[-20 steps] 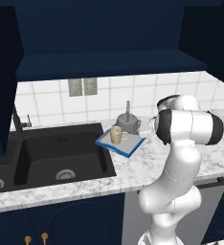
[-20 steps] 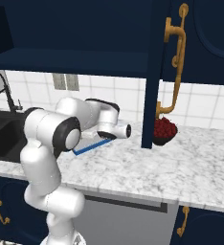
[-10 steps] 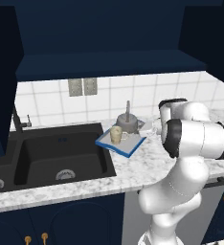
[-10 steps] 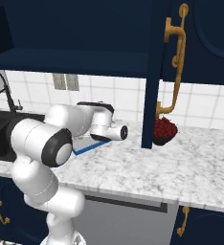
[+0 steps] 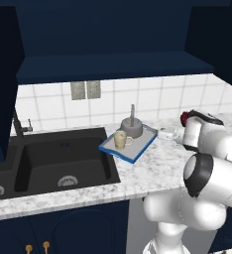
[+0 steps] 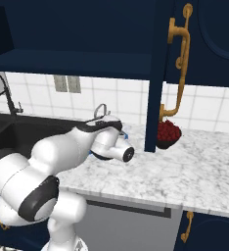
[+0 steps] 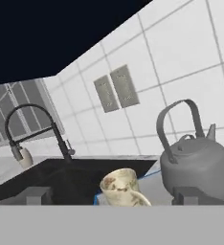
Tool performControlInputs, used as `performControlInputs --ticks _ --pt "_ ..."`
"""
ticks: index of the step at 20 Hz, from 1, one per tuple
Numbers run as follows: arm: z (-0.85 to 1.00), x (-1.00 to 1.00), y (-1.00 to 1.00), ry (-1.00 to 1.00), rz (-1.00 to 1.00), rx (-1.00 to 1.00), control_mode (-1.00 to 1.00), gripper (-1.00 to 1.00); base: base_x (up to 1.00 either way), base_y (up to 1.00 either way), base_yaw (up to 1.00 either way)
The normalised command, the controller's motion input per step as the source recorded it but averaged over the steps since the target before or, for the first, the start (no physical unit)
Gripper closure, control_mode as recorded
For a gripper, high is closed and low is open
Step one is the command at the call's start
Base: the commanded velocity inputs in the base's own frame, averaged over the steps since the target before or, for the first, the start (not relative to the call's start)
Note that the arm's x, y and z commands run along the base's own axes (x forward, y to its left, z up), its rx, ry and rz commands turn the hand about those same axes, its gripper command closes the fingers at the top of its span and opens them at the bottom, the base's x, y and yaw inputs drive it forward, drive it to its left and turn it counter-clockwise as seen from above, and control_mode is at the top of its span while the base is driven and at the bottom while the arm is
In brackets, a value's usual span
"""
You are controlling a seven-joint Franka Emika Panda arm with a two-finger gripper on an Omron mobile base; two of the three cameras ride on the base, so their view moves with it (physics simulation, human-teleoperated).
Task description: Pick the kettle from the counter and place it on the tray. Then pick the mug from the cabinet and place it on the tray. Then close the cabinet doors.
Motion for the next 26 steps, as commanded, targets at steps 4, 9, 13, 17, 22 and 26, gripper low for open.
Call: performControlInputs --ticks 4,9,13,17,22,26 --pt "0.51 -0.05 -0.64 0.0 -0.14 0.05 -1.0 -1.0 0.0 0.0 0.0" --pt "0.16 0.0 -0.59 0.0 -0.03 0.01 -1.0 1.0 0.0 0.0 0.0" --pt "-0.17 0.0 -0.23 -0.03 0.0 0.02 -1.0 1.0 0.0 0.0 0.0" --pt "-0.02 -0.04 -0.38 -0.13 0.0 0.36 -1.0 1.0 0.0 0.0 0.0" --pt "0.12 -0.16 -0.56 -0.17 0.0 0.45 -1.0 1.0 0.0 0.0 0.0" --pt "0.36 -0.35 -0.64 -0.1 0.0 0.12 -1.0 1.0 0.0 0.0 0.0"
